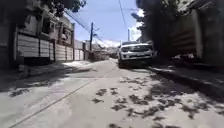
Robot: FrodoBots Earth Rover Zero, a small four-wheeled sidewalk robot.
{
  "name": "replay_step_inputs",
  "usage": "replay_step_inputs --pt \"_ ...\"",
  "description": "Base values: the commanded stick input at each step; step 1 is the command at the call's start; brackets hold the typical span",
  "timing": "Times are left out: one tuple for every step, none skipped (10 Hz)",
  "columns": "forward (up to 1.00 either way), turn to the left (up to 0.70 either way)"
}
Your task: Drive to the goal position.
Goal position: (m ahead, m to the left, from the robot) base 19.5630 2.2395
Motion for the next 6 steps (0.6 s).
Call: replay_step_inputs --pt "1.0 0.0" --pt "1.0 0.0" --pt "1.0 0.0" --pt "1.0 0.0" --pt "1.0 0.0" --pt "1.0 0.0"
